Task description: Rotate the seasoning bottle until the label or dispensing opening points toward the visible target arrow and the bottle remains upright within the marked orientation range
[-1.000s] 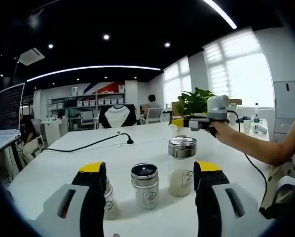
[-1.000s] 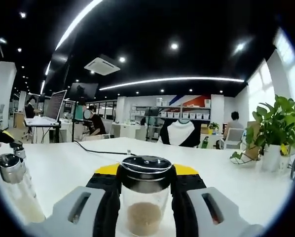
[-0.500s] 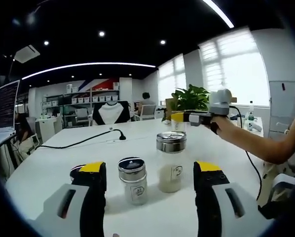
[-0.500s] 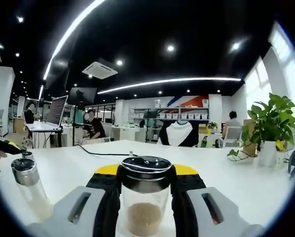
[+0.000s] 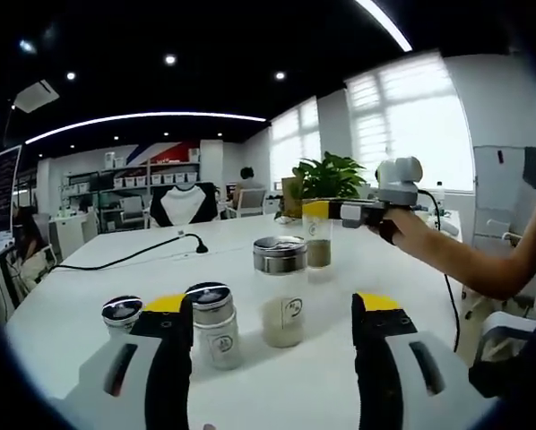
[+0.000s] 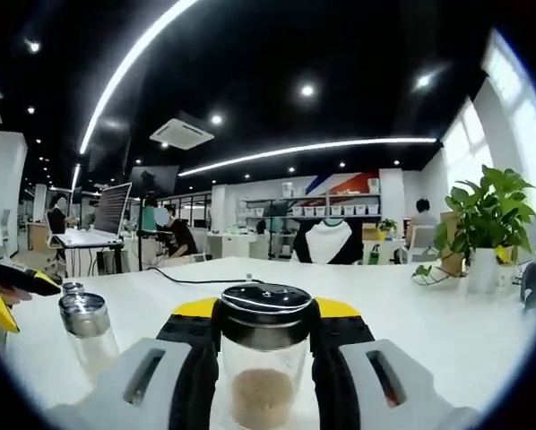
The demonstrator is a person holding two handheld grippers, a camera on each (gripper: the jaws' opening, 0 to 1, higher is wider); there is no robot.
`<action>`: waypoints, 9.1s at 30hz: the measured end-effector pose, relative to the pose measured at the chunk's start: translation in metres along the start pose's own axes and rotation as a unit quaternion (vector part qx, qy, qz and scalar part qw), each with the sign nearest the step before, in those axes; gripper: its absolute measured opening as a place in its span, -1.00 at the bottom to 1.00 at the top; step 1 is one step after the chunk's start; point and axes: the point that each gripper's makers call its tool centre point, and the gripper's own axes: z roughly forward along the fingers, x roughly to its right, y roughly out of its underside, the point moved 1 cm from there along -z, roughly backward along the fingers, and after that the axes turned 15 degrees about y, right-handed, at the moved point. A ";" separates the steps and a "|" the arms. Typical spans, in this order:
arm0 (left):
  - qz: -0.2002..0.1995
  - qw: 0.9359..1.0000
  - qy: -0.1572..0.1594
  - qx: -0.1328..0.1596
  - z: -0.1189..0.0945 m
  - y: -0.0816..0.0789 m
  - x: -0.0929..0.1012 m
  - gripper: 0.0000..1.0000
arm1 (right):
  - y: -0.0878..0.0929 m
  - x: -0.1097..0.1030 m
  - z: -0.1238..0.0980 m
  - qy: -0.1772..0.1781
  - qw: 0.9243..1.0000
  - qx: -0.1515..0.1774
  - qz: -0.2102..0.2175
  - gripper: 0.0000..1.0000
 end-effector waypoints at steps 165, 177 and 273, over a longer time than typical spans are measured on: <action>0.026 0.998 -0.018 0.050 0.040 -0.007 0.065 -0.14 | -0.017 -0.161 -0.134 -0.096 0.995 0.016 0.013 -0.22; 0.029 0.998 -0.025 0.045 0.037 -0.006 0.058 -0.14 | -0.016 -0.160 -0.121 -0.100 0.995 0.019 0.014 -0.23; 0.061 0.986 0.149 0.048 0.053 -0.020 0.079 -0.05 | -0.027 -0.155 -0.143 -0.242 0.968 -0.007 0.068 -0.24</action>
